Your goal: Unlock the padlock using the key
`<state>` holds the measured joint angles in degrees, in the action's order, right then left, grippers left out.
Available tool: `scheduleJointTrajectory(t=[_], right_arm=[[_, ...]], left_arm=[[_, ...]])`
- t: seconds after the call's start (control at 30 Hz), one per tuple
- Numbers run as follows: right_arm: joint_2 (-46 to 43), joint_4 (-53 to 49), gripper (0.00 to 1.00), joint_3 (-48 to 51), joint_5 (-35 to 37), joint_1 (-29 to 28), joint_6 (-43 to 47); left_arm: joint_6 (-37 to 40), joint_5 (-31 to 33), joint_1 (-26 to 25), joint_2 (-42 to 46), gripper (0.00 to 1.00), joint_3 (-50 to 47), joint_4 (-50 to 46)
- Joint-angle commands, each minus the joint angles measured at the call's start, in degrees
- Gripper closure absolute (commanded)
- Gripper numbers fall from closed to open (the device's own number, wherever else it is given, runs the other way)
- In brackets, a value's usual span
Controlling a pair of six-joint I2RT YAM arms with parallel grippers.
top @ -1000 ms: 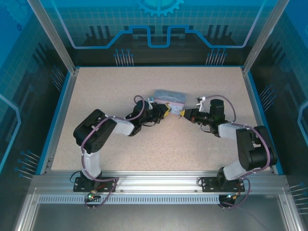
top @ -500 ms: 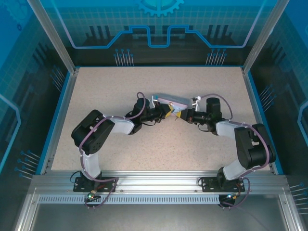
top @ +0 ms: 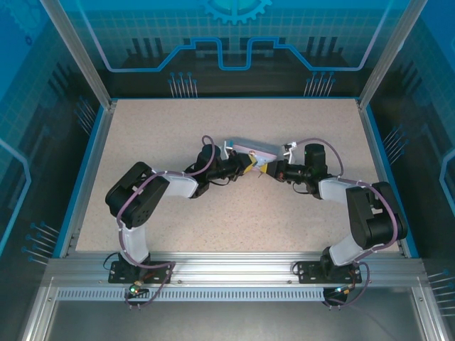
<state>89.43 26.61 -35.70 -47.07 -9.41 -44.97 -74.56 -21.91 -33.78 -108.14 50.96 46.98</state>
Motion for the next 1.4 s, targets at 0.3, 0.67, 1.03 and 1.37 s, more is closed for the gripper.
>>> scheduleJointTrajectory(t=[0.3,0.67,1.03,1.37], right_arm=[[-0.3,1.6,1.00,-1.0,-0.6,1.1,-0.9],[-0.8,1.9,1.00,-1.1,-0.7,0.9,-1.5],[-1.1,2.2,1.00,-0.9,0.0,0.9,-1.6],[-1.1,2.0,1.00,-1.1,0.5,1.3,-1.7]], left_arm=[[0.8,-2.1,-0.1,1.1,1.00,1.2,3.3],[0.5,-2.2,-0.2,0.8,1.00,1.1,3.7],[0.3,-2.0,-0.3,0.4,1.00,1.0,3.7],[0.1,-2.0,-0.3,0.3,1.00,1.0,4.0]])
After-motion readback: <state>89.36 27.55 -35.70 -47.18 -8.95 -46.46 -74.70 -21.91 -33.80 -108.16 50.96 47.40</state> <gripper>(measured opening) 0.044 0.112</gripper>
